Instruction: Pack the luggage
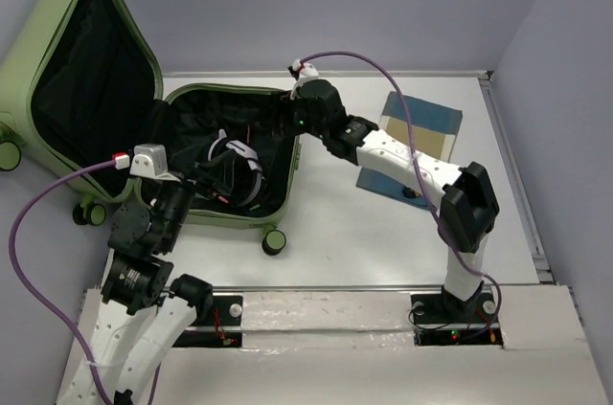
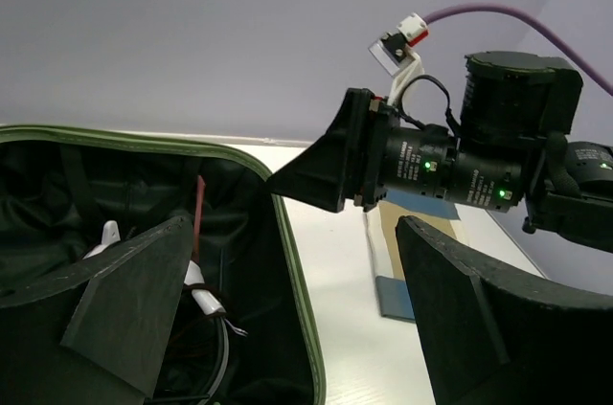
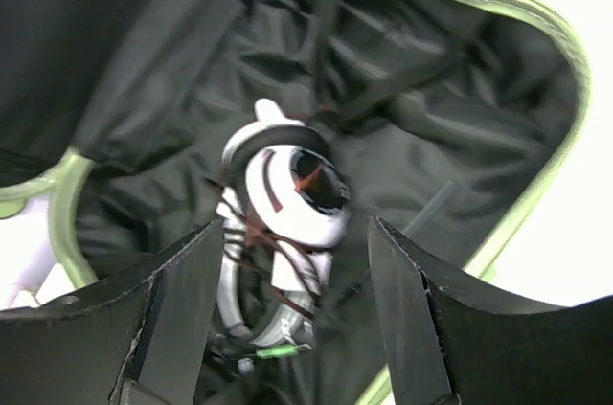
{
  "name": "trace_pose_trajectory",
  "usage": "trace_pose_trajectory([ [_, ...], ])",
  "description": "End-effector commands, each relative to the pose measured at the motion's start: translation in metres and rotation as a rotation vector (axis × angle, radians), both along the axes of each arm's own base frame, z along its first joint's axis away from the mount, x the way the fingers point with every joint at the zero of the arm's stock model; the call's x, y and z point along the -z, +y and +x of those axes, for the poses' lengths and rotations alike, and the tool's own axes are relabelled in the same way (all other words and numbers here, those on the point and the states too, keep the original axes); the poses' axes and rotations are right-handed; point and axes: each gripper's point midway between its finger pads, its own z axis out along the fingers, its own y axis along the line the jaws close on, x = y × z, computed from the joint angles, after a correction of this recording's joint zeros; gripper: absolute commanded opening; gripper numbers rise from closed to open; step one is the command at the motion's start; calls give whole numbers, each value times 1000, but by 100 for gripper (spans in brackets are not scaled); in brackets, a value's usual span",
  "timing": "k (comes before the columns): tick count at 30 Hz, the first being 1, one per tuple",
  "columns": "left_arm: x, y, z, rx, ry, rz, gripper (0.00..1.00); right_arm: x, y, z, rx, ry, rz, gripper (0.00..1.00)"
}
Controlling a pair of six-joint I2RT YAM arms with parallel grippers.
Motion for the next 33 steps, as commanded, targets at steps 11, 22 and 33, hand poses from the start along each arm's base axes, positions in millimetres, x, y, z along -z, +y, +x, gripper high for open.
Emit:
trace_pose_trajectory([
  [11,-15,-7,-9,62,-70,9,99,128,-316,-34,653,250,-316,56],
  [22,-15,-7,-10,65,-73,8,99,187,-372,-54,734,427,-469,83],
  [33,-16,-10,-13,85,-80,9,99,221,-367,-47,640,583,-477,82],
])
